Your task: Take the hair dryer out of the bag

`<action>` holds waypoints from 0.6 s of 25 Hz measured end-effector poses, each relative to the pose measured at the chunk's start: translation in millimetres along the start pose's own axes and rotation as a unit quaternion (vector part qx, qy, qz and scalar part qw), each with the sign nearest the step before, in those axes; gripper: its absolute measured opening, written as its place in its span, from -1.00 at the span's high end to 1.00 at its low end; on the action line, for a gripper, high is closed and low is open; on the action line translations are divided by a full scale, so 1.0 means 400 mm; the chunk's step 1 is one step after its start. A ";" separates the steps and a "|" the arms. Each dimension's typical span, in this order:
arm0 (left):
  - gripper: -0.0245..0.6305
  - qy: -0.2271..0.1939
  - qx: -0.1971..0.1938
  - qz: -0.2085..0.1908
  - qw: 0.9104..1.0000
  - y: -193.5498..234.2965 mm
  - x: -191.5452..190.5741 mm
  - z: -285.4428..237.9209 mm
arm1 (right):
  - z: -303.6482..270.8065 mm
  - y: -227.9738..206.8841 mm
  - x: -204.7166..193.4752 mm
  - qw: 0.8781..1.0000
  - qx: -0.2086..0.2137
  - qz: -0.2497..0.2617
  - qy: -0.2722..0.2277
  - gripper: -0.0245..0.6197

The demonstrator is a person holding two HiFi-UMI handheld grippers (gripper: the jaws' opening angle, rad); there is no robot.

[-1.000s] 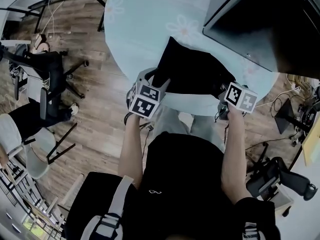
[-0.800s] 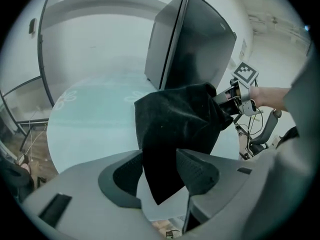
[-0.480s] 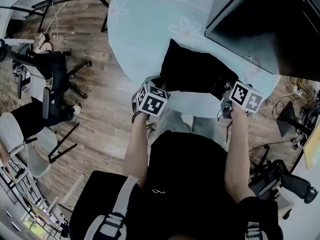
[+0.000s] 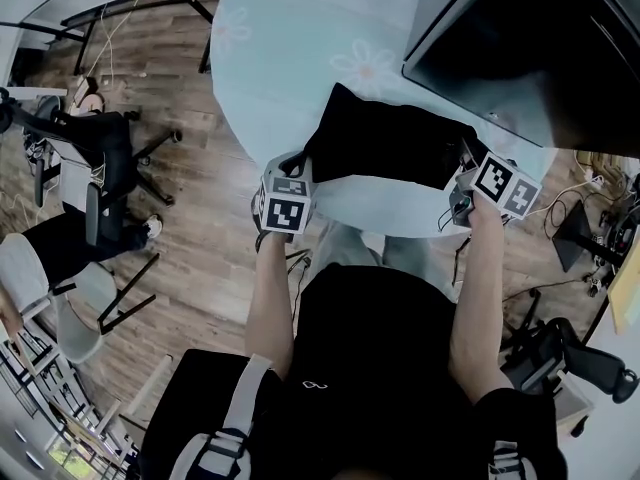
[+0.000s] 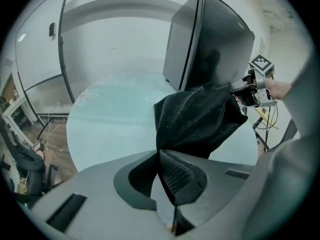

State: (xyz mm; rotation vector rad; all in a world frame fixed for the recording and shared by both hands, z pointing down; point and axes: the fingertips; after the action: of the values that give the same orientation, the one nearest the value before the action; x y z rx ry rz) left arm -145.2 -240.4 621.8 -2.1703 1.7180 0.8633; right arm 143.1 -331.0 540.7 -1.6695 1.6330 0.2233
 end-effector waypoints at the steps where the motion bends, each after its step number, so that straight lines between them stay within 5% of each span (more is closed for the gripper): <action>1: 0.89 -0.003 0.002 0.001 1.000 0.003 0.003 0.001 | 0.006 -0.004 0.005 1.000 -0.001 -0.001 -0.003 0.83; 15: 0.89 -0.017 0.006 0.009 1.000 0.033 0.016 0.010 | 0.120 -0.136 0.048 0.996 -0.042 -0.050 -0.053 0.83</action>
State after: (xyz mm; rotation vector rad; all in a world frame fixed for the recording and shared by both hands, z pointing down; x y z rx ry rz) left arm -158.0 -247.0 617.0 -2.1228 1.7252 0.8861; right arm 214.1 -322.8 517.9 -1.7670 1.4760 0.3290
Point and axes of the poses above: the fingertips, and each gripper's own axes: z backward along the fingers, y to its left, x out of its top, and after that the axes turned 3 degrees about z, right-handed
